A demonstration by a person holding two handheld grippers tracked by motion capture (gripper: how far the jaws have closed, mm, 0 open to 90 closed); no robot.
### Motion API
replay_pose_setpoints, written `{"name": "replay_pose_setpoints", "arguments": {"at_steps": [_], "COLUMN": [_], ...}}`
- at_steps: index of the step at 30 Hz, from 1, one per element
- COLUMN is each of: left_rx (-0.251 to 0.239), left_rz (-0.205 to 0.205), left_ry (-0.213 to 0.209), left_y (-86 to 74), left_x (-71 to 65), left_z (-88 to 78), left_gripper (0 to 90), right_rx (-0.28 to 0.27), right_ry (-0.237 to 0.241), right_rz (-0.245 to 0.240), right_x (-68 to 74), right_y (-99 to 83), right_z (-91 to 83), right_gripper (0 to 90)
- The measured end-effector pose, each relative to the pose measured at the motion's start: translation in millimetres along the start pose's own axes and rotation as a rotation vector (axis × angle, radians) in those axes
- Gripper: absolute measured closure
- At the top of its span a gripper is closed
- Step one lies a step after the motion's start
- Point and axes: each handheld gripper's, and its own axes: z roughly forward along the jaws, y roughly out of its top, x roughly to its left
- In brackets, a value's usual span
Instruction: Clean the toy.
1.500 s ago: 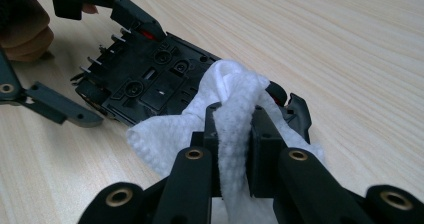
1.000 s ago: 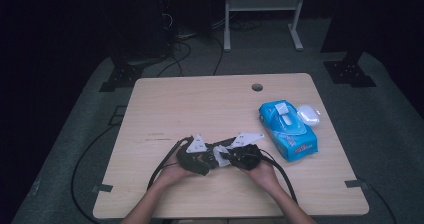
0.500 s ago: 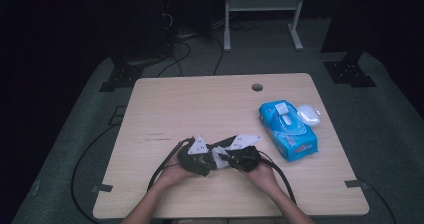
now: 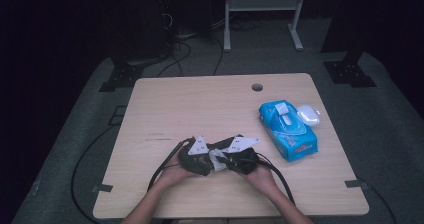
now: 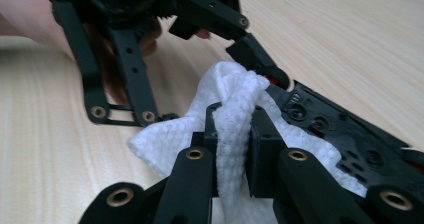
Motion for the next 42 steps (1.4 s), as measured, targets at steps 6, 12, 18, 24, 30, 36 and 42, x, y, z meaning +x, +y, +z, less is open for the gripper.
{"name": "replay_pose_setpoints", "arguments": {"at_steps": [6, 12, 18, 24, 30, 36, 42], "left_rx": [-0.001, 0.01, 0.019, 0.009, 0.015, 0.017, 0.019], "left_rz": [0.006, 0.004, 0.007, 0.008, 0.015, 0.001, 0.01], "left_ry": [-0.002, 0.002, 0.01, 0.001, 0.004, 0.007, 0.003], "left_y": [-0.3, -0.8, -0.5, 0.2, -0.1, -0.5, -0.8], "left_x": [0.8, 0.0, -0.5, -0.6, -0.1, -0.6, -1.3], "left_z": [-0.1, 1.2, 2.1, -0.1, 0.3, 1.6, 0.9], "left_gripper": [24.2, 24.1, 23.9, 24.2, 24.2, 23.6, 24.2], "right_rx": [0.031, 0.026, 0.018, 0.026, 0.031, 0.027, 0.033], "right_ry": [-0.127, -0.107, -0.032, -0.092, -0.13, -0.073, -0.037], "right_rz": [0.053, 0.058, 0.008, 0.021, 0.076, 0.053, 0.029], "right_x": [-29.9, -25.6, -1.6, -15.9, -29.9, -16.3, -8.0], "right_y": [-14.9, -14.8, -5.4, -6.8, -16.2, -11.6, -6.5], "right_z": [-14.4, -12.2, 0.8, -7.0, -13.8, -7.8, -3.5], "right_gripper": [81.1, 81.3, 81.1, 81.2, 81.4, 81.4, 81.4]}}
